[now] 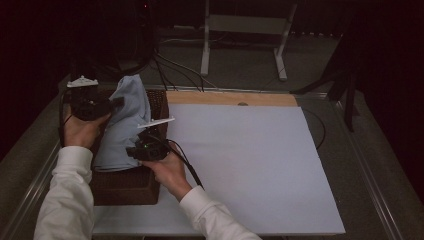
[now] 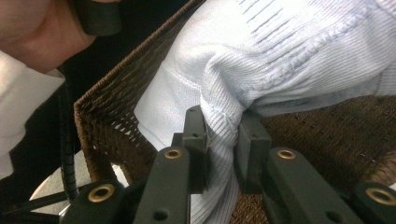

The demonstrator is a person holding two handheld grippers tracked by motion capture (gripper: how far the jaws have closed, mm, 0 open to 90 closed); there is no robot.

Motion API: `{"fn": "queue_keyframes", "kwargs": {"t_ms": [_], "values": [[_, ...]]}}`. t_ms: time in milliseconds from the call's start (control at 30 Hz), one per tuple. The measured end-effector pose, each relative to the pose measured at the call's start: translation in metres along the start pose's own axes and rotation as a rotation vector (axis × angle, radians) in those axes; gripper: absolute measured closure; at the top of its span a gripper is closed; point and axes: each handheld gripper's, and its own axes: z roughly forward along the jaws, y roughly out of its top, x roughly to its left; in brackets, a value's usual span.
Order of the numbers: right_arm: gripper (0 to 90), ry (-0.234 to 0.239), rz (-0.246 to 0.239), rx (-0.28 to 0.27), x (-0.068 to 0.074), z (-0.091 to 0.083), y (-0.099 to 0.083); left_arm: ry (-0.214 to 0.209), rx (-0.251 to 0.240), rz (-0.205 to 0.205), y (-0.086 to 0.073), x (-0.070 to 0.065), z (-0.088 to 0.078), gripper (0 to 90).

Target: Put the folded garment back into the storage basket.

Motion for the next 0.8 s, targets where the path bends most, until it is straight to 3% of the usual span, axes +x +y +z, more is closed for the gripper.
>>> {"fn": "queue_keyframes", "kwargs": {"t_ms": [800], "values": [[77.0,0.001,-0.026,0.032,0.016,0.020,0.003,0.034,0.026,-0.013,-0.009,0.016,-0.009,85.4]]}}
